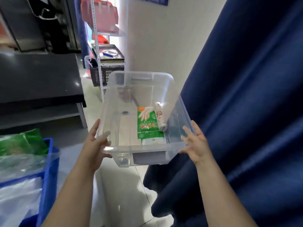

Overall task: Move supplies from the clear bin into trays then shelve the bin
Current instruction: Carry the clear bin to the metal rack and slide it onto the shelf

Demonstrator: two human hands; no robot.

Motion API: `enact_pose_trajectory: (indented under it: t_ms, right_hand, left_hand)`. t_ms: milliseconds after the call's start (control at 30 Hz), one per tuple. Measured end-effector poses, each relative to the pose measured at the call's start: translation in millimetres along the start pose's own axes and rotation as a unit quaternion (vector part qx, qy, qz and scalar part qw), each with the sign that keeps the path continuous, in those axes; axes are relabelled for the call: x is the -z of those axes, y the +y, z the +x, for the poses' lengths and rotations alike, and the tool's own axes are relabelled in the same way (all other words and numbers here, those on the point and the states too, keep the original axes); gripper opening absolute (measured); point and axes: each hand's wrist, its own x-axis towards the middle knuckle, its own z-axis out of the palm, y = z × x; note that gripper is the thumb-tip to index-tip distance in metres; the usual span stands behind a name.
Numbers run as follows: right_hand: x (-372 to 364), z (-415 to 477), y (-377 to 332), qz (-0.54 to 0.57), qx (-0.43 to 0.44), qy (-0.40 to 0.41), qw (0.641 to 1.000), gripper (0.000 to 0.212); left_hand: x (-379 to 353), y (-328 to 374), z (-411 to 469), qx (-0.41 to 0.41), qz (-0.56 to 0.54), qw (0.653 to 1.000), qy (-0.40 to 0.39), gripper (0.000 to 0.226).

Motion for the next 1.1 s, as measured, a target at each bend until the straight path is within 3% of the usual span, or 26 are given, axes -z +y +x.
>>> enact_pose_trajectory:
  t_ms: [333, 500, 633, 833, 933, 1100]
  right_hand:
    - [-60, 220, -21, -0.055, -0.039, -0.028, 0.997, 0.048]
    - [-92, 339, -25, -0.104, -0.032, -0.151, 0.983, 0.026]
    - [-109, 446, -24, -0.100, -0.073, -0.140, 0.982, 0.055]
    - [-183, 576, -29, -0.112, -0.100, -0.199, 0.968, 0.052]
    - [-231, 638, -16, -0.108, -0.100, -0.211, 0.966, 0.046]
    - [-334, 736, 9, -0.116, -0.105, -0.230, 0.961, 0.056]
  left_hand:
    - [-34, 13, 178, 0.012, -0.014, 0.997, 0.078, 0.063]
    - [-53, 13, 271, 0.008, -0.011, 0.992, 0.127, 0.068]
    - [-74, 24, 341, 0.002, 0.007, 0.984, 0.179, 0.076]
    - [-76, 58, 454, -0.005, 0.001, 0.971, 0.241, 0.076]
    - [-53, 74, 517, -0.010, -0.015, 0.967, 0.253, 0.074]
    - [6, 106, 641, -0.016, -0.046, 0.968, 0.247, 0.076]
